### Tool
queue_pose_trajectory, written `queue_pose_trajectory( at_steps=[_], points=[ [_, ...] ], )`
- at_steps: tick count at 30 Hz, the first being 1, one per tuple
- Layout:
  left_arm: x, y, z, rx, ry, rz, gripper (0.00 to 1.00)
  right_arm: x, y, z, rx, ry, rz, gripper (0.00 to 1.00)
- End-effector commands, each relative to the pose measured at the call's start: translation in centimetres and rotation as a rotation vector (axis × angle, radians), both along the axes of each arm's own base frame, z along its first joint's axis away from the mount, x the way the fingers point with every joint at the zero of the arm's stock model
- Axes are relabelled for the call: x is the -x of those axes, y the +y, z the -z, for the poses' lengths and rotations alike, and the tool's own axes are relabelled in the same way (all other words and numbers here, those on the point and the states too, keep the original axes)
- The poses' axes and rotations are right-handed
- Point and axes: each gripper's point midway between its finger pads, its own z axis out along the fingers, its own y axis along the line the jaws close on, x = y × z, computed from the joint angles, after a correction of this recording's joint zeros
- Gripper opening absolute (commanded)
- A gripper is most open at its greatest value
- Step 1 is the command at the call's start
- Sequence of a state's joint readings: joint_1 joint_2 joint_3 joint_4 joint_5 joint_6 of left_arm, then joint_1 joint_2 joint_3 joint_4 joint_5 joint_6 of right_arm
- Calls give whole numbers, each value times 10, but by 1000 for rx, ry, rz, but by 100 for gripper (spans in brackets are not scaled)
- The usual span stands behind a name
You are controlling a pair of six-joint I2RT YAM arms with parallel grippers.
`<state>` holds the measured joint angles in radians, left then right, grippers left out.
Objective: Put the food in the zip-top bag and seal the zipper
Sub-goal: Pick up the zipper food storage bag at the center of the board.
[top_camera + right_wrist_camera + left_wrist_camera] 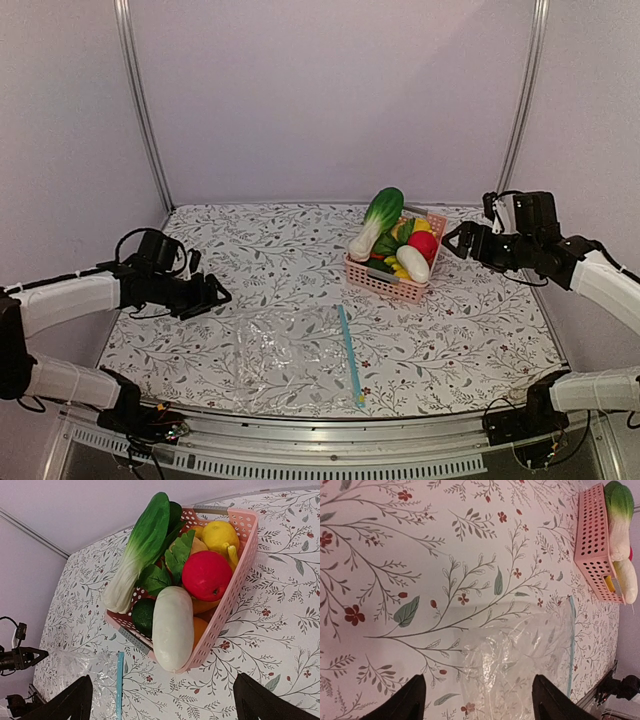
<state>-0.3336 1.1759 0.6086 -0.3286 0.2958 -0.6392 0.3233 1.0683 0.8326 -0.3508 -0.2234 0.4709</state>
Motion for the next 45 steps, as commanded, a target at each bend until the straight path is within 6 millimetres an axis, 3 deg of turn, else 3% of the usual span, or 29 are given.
queue_pose_trajectory(
  at_steps=[1, 7, 17, 22, 26, 31, 37, 45],
  points=[
    [0, -17, 10, 11, 26, 34, 69, -9, 14, -18, -51, -60, -22, 99],
    [-3, -26, 28, -46, 57, 56, 57, -11, 17, -23, -59, -83, -24, 99],
    [-9, -47, 39, -56, 72, 86, 41, -8, 11, -25, -39, -105, -2, 99],
    [-10, -52, 46, -73, 94, 88, 28, -6, 10, -24, -31, -97, -2, 99],
    [-13, -55, 38, -84, 52, 94, 15, -3, 10, -25, -30, -87, -8, 99],
    [-19, -71, -5, -26, -103, 170, 0, 3, 24, -30, -83, -61, -69, 99],
    [-11, -86, -79, 17, -371, 321, 0, 15, 52, -29, -119, -30, -152, 99],
    [13, -91, -164, 81, -633, 462, 0, 36, 117, -32, -145, -54, -306, 99]
  ],
)
